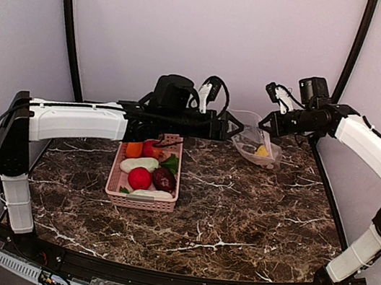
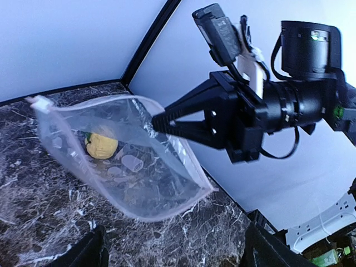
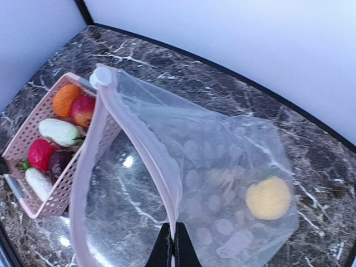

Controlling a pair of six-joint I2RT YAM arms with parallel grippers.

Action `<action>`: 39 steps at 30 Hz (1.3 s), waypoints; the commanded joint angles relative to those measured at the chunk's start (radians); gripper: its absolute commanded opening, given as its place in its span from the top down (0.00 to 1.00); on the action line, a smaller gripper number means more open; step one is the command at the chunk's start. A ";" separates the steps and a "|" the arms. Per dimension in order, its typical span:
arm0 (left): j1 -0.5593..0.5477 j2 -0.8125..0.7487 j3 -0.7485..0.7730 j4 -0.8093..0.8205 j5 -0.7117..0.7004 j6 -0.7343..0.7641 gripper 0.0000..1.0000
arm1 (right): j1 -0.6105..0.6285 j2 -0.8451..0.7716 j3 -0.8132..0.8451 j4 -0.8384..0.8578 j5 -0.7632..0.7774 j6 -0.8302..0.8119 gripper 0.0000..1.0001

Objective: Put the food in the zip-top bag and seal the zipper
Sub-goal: Place the fake fruit in the zipper food storage bag, then pick up the fake vegetable from the bin.

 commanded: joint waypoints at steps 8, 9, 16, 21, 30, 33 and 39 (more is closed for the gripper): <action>0.017 -0.362 -0.330 -0.357 -0.344 0.181 0.13 | -0.122 -0.016 0.167 0.050 0.373 -0.192 1.00; 0.020 -0.377 -0.351 -0.393 -0.385 0.182 0.13 | -0.127 -0.019 0.176 0.058 0.407 -0.212 1.00; 0.040 -0.385 -0.358 -0.589 -0.478 0.187 0.13 | -0.134 -0.061 0.180 0.094 0.540 -0.268 1.00; 0.063 -0.368 -0.359 -0.654 -0.483 0.173 0.13 | -0.134 -0.071 0.158 0.096 0.591 -0.268 1.00; 0.082 -0.334 -0.367 -0.692 -0.416 0.145 0.13 | -0.078 -0.148 -0.040 0.078 0.246 -0.214 1.00; 0.090 -0.313 -0.356 -0.724 -0.394 0.125 0.14 | -0.007 -0.154 -0.115 0.077 0.198 -0.235 1.00; 0.098 -0.291 -0.356 -0.836 -0.384 0.056 0.14 | 0.033 -0.166 -0.184 0.086 0.096 -0.228 1.00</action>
